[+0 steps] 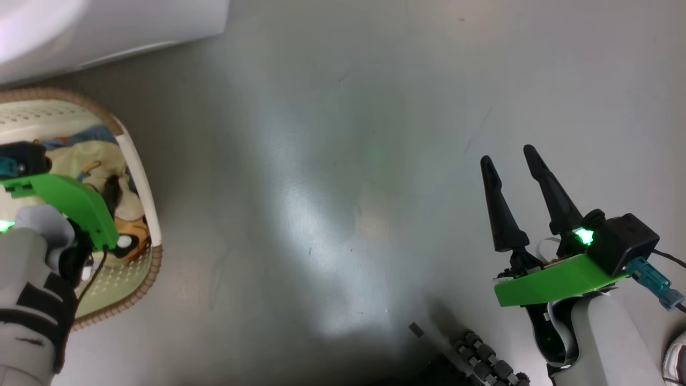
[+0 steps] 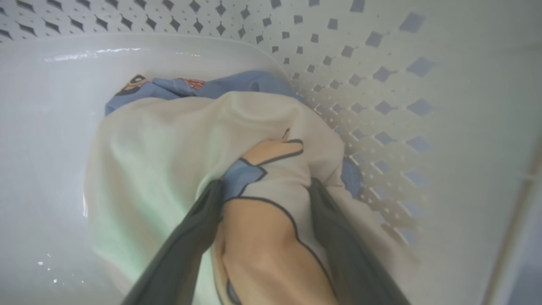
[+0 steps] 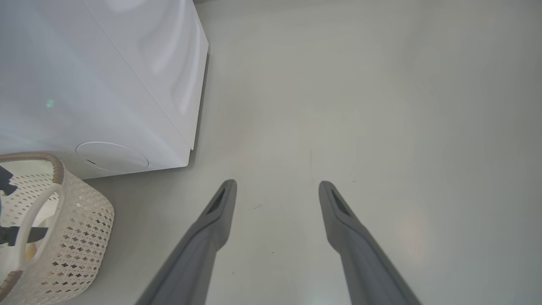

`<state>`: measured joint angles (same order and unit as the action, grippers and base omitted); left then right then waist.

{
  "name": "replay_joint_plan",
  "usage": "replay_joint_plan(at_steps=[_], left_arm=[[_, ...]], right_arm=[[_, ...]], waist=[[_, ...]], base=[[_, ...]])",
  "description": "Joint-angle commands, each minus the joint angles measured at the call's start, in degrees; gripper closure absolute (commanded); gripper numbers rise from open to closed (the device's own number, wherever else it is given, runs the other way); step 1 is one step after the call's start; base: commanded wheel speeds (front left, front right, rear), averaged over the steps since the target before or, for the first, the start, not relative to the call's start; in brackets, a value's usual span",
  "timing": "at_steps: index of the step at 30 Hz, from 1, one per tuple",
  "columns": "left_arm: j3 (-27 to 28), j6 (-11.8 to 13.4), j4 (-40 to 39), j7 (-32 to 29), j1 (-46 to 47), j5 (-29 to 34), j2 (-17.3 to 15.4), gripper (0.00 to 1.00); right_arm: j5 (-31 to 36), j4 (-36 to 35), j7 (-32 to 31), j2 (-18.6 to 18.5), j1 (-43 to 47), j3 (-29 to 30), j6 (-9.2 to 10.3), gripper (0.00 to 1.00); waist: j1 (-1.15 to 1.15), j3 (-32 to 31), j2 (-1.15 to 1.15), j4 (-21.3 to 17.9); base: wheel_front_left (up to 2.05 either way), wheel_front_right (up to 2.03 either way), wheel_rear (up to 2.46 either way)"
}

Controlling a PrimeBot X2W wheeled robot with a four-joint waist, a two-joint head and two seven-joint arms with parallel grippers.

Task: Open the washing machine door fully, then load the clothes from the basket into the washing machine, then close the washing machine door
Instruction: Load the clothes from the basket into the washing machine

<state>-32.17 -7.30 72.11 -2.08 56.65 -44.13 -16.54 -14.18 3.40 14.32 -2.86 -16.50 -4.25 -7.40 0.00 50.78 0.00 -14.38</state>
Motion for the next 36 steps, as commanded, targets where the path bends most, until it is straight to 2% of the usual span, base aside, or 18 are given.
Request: replay_joint_plan(at_steps=[1,9,10,11,22,30,36], left_arm=[[0.81,0.58,0.36,-0.2,-0.18,-0.12,-1.9,0.0],[0.73,1.6,1.45,-2.28,0.37,-0.78,-0.83,0.0],[0.53,1.52,1.51,-2.7,0.26,-0.74,-0.74,0.52],[0.4,1.43,1.55,-2.93,0.16,-0.74,-0.7,1.0],[0.64,0.85,1.76,-2.61,-1.53,-1.96,-1.0,1.0],[2.55,0.23,1.8,2.11,-6.01,-4.69,-1.36,1.0],[0.31,-0.11,1.68,6.0,-10.74,-3.58,-1.33,1.0]], right_arm=[[0.48,-1.27,0.67,-0.02,1.75,-0.79,-0.09,0.0],[1.24,-1.66,0.67,-0.02,2.32,-0.52,-0.09,0.0],[1.28,-1.62,0.67,-0.02,2.3,-0.55,-0.09,0.0],[1.3,-1.59,0.67,-0.02,2.26,-0.58,-0.09,0.0],[0.39,-0.62,0.68,-0.02,0.38,-1.44,-0.09,0.0],[-0.52,1.83,0.68,-0.02,-0.78,-2.39,-0.09,0.0],[-0.52,4.25,0.68,-0.02,-0.36,-3.02,-0.09,0.0]], waist=[[0.0,0.76,0.0,0.67],[0.0,1.37,0.0,1.44],[0.0,1.34,0.0,1.48],[0.0,1.3,0.0,1.51],[0.0,-0.99,0.0,1.81],[0.0,-8.29,0.0,2.73],[0.0,-15.54,0.0,4.03]], base=[[0.0,0.0,0.0],[0.0,0.0,0.0],[0.0,0.0,0.0],[0.0,0.0,0.0],[0.0,0.0,0.0],[0.0,0.0,0.0],[0.0,0.0,0.0]])
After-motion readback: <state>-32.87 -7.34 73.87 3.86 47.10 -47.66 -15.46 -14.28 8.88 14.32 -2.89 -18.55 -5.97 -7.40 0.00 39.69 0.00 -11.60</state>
